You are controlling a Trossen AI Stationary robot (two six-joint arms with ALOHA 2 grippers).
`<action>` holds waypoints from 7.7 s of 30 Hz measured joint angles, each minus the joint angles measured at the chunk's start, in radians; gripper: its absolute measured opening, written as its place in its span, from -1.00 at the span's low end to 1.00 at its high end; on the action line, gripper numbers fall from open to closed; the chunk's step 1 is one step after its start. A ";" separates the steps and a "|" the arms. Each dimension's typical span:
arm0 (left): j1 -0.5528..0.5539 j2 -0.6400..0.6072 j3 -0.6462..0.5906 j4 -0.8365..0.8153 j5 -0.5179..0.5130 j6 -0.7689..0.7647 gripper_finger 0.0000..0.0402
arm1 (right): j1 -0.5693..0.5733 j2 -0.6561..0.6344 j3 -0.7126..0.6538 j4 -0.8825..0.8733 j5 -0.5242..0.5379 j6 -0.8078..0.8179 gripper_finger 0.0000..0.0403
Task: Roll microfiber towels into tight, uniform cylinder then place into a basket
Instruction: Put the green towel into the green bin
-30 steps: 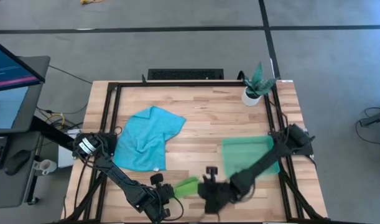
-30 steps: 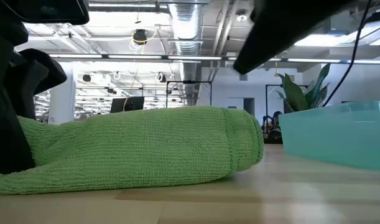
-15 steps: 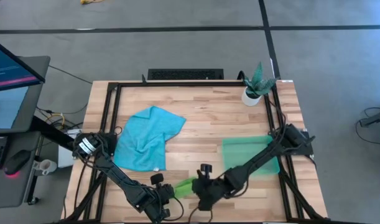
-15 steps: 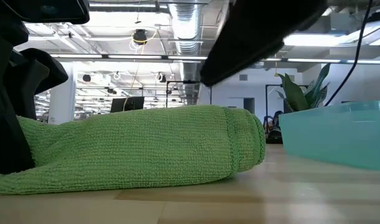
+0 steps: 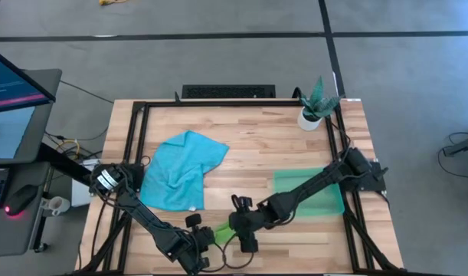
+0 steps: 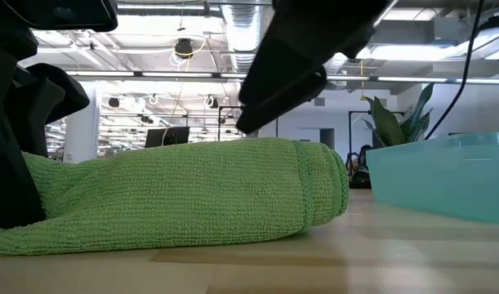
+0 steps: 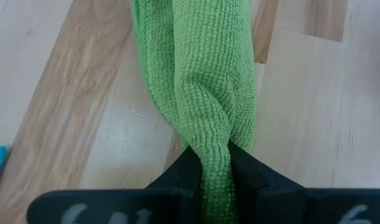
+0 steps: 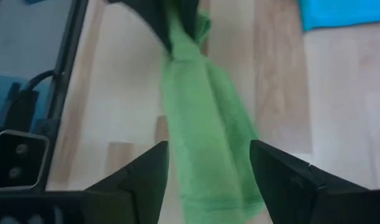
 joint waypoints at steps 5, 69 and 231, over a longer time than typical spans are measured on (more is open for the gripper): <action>0.000 0.000 0.000 0.000 0.000 0.000 -0.84 | -0.012 0.011 0.001 0.008 -0.018 0.000 0.24; 0.253 0.006 0.354 0.111 -0.114 0.636 -0.83 | 0.215 -0.250 -0.027 -0.721 0.116 0.166 -0.90; 0.405 0.019 0.423 0.023 0.103 0.848 -0.55 | 0.002 -0.904 -0.799 -0.792 -0.043 0.561 -0.10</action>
